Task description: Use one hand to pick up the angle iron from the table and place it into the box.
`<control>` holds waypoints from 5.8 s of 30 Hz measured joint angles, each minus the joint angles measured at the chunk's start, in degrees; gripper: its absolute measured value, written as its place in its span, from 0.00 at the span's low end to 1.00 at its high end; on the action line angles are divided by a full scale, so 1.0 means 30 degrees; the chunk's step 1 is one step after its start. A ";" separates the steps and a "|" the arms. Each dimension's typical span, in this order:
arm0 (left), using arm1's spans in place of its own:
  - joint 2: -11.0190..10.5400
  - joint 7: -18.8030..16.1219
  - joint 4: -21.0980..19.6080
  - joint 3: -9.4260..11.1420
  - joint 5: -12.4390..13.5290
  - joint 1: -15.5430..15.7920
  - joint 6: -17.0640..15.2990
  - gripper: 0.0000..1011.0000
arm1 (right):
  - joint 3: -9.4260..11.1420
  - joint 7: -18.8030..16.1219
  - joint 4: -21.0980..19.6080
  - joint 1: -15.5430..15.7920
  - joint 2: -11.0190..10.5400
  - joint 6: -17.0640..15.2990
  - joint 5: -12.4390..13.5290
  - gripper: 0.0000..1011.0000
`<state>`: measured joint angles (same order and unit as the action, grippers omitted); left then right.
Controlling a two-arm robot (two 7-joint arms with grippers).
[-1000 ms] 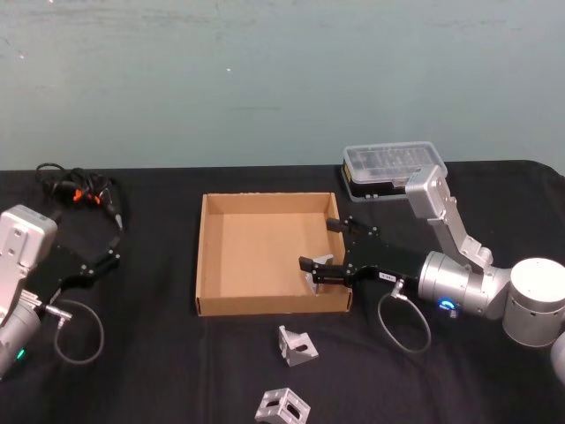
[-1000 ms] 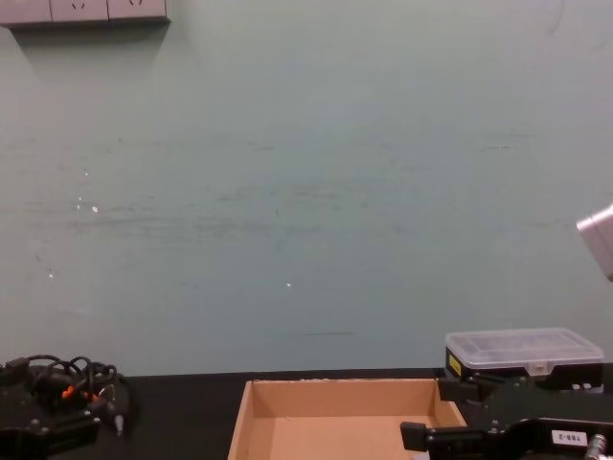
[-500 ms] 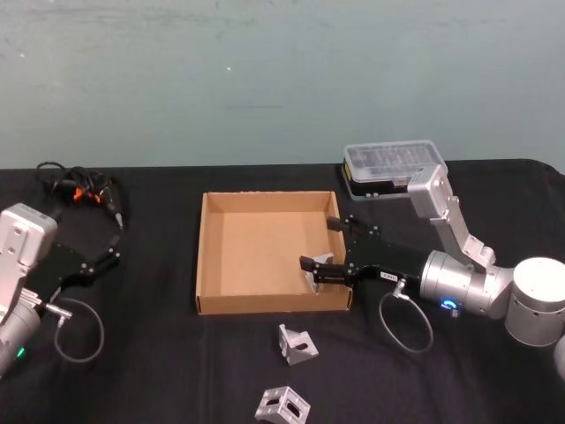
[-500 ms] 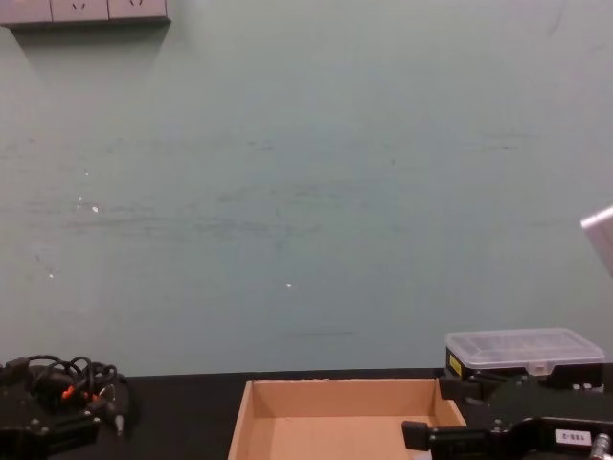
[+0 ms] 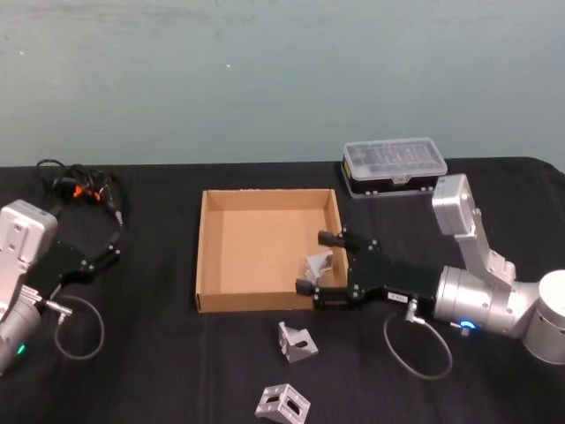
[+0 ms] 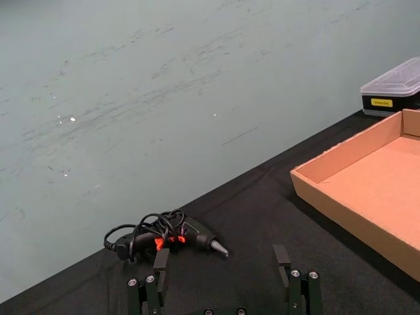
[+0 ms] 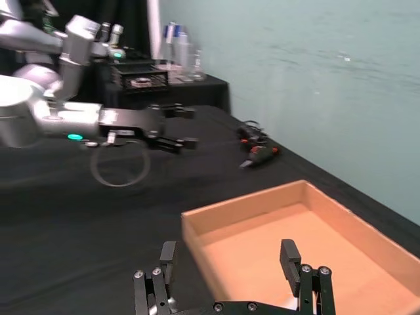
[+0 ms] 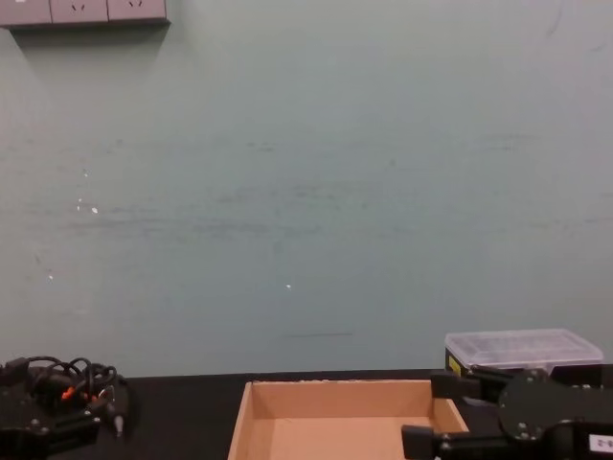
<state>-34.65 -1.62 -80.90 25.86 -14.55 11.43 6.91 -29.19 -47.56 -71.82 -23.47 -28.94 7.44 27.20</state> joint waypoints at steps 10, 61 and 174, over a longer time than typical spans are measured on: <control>0.0000 0.0000 0.0000 0.0001 -0.0001 0.0000 0.0000 0.99 | -0.0564 -0.1098 -0.2000 0.1055 -0.1170 -0.0115 0.0893 0.99; 0.0000 0.0000 0.0000 -0.0001 0.0000 0.0001 0.0000 0.99 | -0.4092 -0.0818 -0.2403 0.0849 -0.1675 -0.1941 -0.0610 0.99; 0.0000 0.0000 0.0000 0.0000 0.0000 0.0000 0.0000 0.99 | -0.1881 0.0757 0.1422 -0.1684 0.1043 -0.0765 0.1333 0.48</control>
<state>-34.65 -1.62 -80.90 25.86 -14.55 11.43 6.91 -34.83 -45.29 -67.56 -28.52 -25.81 5.14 31.20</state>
